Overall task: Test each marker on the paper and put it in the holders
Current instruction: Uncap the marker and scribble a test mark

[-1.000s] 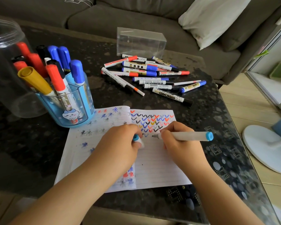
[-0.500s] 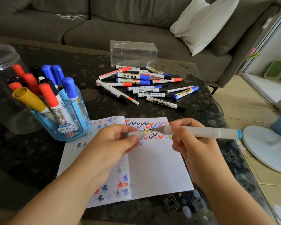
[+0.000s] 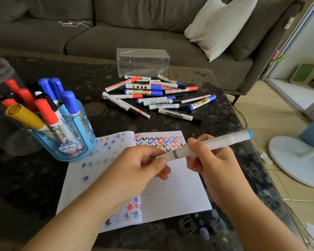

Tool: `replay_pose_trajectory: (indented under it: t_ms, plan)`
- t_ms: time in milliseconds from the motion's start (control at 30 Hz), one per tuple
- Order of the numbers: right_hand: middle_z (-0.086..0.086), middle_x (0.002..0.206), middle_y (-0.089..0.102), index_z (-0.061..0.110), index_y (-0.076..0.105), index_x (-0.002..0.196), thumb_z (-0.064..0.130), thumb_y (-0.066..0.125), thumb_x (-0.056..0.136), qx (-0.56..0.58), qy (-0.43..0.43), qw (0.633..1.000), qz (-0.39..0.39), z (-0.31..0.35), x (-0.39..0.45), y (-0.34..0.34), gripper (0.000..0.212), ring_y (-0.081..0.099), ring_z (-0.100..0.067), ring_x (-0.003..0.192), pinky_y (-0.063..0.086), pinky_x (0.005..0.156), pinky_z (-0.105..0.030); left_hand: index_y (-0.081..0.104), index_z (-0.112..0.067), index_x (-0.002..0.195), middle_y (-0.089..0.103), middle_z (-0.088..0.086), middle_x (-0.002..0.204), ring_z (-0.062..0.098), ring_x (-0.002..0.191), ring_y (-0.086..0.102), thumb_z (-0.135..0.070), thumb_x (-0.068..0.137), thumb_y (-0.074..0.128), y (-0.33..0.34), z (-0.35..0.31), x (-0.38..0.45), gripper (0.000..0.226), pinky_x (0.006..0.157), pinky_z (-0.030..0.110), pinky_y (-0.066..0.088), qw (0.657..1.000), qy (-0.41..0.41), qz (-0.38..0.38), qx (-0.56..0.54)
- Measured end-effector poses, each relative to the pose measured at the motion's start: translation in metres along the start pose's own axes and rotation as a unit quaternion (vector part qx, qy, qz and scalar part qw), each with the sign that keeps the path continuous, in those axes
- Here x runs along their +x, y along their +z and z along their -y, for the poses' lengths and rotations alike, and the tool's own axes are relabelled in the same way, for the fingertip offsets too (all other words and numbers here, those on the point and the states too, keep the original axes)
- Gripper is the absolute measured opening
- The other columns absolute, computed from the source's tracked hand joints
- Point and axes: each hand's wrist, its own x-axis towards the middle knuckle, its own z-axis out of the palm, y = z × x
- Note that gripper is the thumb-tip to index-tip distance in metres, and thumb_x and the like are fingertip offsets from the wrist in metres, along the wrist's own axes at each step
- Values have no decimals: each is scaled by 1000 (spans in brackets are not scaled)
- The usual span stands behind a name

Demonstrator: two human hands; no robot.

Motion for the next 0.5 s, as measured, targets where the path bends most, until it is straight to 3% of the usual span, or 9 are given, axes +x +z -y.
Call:
replay_pose_trajectory:
  t_ms: [133, 267, 500]
  plan:
    - [4, 46, 42, 9, 55, 63, 45, 59, 78, -41, 5, 999, -1, 3, 1, -2, 39, 34, -9, 44, 32, 49, -23, 64, -27, 85, 69, -16, 76, -1, 73, 65, -28, 92, 53, 1, -2, -4, 14, 77, 20, 52, 997, 38, 13, 70]
    - [-1, 48, 34, 11, 48, 58, 26, 57, 90, 25, 8, 1000, -17, -2, 0, 5, 36, 27, -12, 46, 26, 47, -27, 64, -29, 79, 68, -15, 72, -2, 68, 63, -25, 90, 56, 5, -2, -8, 14, 62, 6, 44, 992, 90, -19, 91]
    - [6, 45, 34, 23, 44, 46, 14, 51, 94, 49, -22, 999, 4, 0, -5, 16, 48, 29, -9, 41, 28, 42, -21, 65, -26, 74, 66, -13, 69, 1, 69, 62, -29, 87, 55, 17, 4, -20, 17, 63, 10, 45, 985, 127, -57, 98]
